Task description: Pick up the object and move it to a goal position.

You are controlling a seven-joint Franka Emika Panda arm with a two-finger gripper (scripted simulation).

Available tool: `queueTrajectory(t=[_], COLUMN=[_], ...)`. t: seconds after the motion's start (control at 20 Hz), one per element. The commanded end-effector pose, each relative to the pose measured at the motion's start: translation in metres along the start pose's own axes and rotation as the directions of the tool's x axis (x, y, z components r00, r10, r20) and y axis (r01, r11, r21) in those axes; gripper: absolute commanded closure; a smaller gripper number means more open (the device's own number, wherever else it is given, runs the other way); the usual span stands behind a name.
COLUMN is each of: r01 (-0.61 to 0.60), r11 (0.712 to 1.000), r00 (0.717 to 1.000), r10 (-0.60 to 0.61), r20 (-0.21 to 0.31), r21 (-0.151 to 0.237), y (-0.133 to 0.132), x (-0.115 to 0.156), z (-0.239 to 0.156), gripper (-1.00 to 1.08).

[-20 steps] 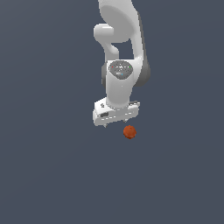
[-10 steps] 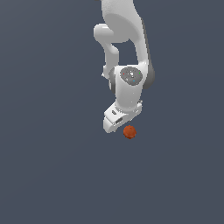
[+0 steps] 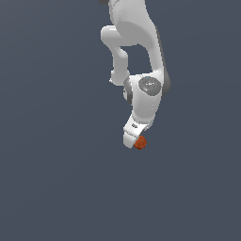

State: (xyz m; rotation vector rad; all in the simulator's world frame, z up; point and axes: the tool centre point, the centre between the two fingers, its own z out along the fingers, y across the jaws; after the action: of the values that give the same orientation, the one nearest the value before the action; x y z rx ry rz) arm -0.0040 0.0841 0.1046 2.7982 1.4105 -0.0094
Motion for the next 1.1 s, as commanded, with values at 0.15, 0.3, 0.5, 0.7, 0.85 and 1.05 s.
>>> queueTrajectory(t=[0.15, 0.3, 0.5, 0.7, 0.85, 1.05], r01=[0.100, 0.129, 0.143, 0.138, 0.139, 0.142], r11=[0.995, 0.992, 0.990, 0.990, 0.990, 0.990], r00=[0.995, 0.992, 0.990, 0.990, 0.990, 0.990], r10=[-0.100, -0.129, -0.143, -0.138, -0.139, -0.142], r20=[-0.006, -0.009, -0.010, -0.009, -0.009, -0.009], r21=[0.002, 0.003, 0.003, 0.003, 0.003, 0.003], y=[-0.008, -0.010, -0.012, -0.011, -0.012, -0.013], x=[0.008, 0.010, 0.011, 0.011, 0.011, 0.011], z=[0.005, 0.007, 0.007, 0.011, 0.021, 0.042], gripper=[-0.92, -0.92, -0.92, -0.92, -0.92, -0.92])
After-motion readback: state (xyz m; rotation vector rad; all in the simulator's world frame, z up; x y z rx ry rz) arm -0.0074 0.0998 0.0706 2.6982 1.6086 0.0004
